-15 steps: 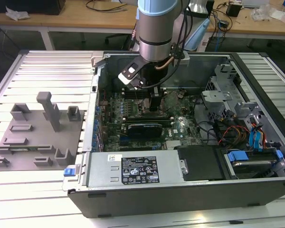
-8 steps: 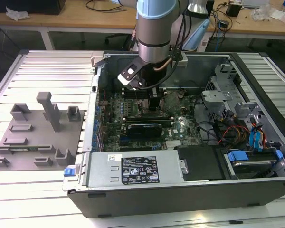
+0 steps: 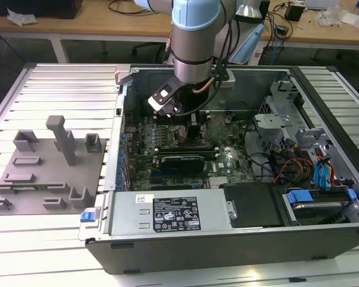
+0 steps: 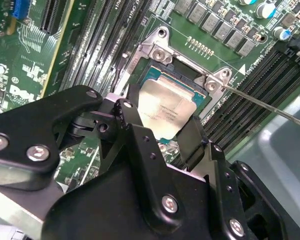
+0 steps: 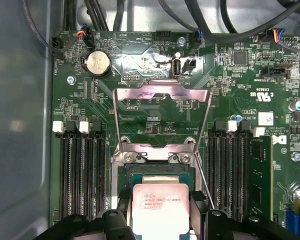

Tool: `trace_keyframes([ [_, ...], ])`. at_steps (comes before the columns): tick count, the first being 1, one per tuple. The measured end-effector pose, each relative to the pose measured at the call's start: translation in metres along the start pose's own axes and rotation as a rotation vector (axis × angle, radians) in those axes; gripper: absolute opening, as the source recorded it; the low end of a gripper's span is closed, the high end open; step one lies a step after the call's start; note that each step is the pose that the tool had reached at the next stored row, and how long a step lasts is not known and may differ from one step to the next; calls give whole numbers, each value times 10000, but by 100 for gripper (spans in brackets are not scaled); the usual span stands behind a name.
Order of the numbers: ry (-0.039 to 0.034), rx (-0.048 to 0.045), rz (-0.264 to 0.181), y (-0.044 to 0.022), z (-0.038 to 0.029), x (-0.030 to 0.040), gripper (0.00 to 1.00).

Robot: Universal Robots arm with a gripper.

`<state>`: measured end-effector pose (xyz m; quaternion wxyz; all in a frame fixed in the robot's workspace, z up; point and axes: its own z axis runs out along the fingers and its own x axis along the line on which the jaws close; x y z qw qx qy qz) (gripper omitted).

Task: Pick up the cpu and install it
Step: 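Place the cpu into insertion slot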

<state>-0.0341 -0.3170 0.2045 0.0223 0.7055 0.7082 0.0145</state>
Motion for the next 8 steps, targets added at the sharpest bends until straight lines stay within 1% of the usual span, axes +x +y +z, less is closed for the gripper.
trace_keyframes([
  [4, 7, 7, 40, -1, 28, 1, 55],
  [8, 9, 11, 54, -1, 39, 2, 55],
])
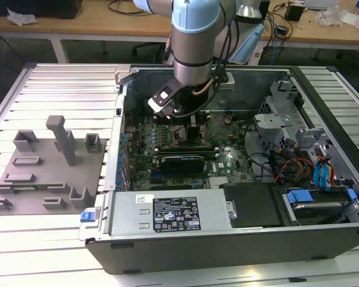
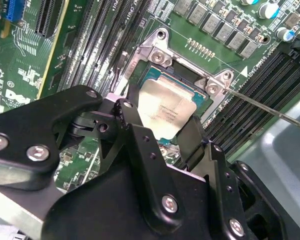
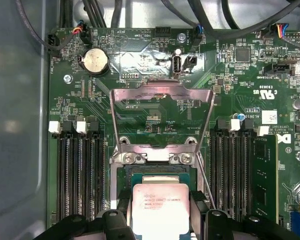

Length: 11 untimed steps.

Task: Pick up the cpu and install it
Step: 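Place the cpu into insertion slot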

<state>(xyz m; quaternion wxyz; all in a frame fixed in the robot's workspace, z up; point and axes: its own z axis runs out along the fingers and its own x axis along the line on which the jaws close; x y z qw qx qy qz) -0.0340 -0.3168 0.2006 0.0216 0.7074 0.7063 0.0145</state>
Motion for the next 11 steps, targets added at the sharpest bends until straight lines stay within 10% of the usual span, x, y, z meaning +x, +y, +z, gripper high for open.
trace_keyframes([
  [11, 46, 1, -5, 12, 19, 14, 55],
])
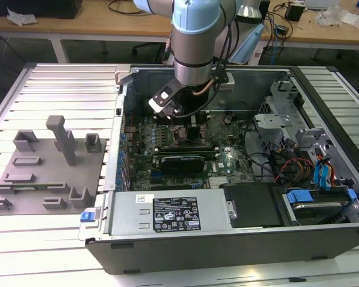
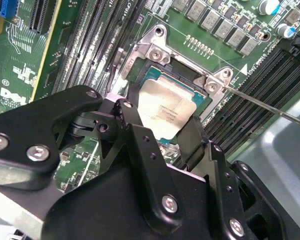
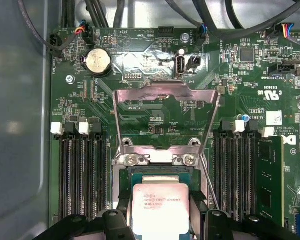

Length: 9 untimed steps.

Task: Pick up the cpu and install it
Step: 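Place the cpu into insertion slot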

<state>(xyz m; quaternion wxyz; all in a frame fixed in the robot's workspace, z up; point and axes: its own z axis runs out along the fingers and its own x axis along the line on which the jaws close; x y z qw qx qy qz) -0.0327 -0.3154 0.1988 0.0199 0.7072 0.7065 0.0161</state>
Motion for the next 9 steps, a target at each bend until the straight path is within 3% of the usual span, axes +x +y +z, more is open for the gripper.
trace_keyframes([
  [9, 0, 0, -1, 0, 20, 0, 55],
])
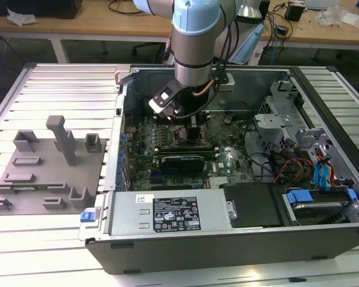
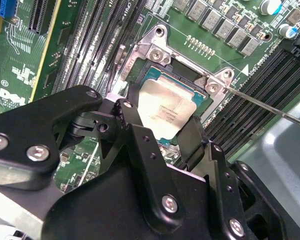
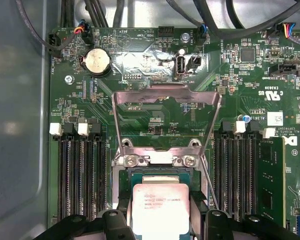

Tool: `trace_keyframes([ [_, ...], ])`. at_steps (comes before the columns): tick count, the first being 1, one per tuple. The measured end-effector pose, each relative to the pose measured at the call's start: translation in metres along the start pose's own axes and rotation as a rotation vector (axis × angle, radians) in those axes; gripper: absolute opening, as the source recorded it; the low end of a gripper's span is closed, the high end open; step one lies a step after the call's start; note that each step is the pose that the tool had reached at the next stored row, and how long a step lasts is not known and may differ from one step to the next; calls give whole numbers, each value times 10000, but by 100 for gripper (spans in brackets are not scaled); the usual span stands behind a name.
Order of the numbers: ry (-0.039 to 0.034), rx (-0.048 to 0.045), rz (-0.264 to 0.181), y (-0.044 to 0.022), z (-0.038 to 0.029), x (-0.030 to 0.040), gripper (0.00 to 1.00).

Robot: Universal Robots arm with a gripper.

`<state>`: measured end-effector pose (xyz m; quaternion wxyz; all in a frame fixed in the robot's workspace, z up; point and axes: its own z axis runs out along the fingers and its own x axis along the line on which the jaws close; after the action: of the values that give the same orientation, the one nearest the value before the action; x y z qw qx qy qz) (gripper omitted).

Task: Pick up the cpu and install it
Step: 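Place the cpu into insertion slot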

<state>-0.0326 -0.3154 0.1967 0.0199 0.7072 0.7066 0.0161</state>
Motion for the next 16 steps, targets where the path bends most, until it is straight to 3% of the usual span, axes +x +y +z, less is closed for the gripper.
trace_keyframes([
  [16, 0, 0, 0, 7, 15, 0, 55],
])
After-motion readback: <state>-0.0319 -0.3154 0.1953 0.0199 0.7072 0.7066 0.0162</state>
